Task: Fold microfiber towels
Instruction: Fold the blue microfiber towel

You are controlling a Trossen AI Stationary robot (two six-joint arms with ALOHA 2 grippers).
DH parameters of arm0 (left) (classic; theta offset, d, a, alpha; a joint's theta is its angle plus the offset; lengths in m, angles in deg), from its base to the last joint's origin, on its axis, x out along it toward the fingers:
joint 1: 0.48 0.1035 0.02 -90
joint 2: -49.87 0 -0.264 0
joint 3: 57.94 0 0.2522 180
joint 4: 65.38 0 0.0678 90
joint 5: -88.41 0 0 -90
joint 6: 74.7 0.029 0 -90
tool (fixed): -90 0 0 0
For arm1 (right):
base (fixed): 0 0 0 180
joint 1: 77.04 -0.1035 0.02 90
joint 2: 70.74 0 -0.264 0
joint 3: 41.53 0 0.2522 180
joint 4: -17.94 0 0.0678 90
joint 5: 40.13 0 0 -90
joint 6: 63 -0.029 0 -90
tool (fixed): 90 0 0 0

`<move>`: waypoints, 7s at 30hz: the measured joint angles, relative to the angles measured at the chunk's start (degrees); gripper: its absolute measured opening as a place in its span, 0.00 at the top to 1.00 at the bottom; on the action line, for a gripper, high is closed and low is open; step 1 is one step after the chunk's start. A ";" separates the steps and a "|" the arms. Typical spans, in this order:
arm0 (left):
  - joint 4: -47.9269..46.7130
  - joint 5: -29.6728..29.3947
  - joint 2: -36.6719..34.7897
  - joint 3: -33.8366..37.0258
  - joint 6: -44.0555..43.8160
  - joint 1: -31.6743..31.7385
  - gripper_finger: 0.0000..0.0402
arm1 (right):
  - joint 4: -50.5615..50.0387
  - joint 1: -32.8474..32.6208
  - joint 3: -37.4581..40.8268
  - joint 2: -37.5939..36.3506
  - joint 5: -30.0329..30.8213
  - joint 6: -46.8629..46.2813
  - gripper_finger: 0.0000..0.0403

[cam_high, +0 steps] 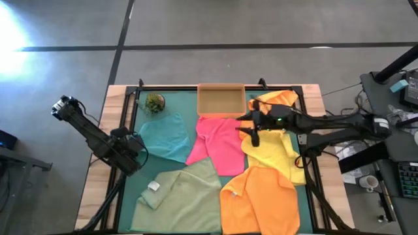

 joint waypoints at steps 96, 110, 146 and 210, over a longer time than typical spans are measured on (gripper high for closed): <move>0.00 -23.94 -2.24 -5.47 5.60 5.25 1.00 | 2.18 -13.46 -53.19 68.37 5.27 3.11 0.66; -0.01 -23.92 -1.94 -5.45 5.86 5.25 1.00 | 1.36 -14.03 -53.23 67.91 4.92 1.90 0.57; 2.47 -24.00 -1.11 -5.38 5.49 5.25 1.00 | 0.47 -13.24 -58.89 73.12 8.62 3.05 0.89; 0.11 -15.46 11.03 -22.14 14.24 7.13 1.00 | -32.64 -9.42 -58.41 33.90 11.21 17.59 0.98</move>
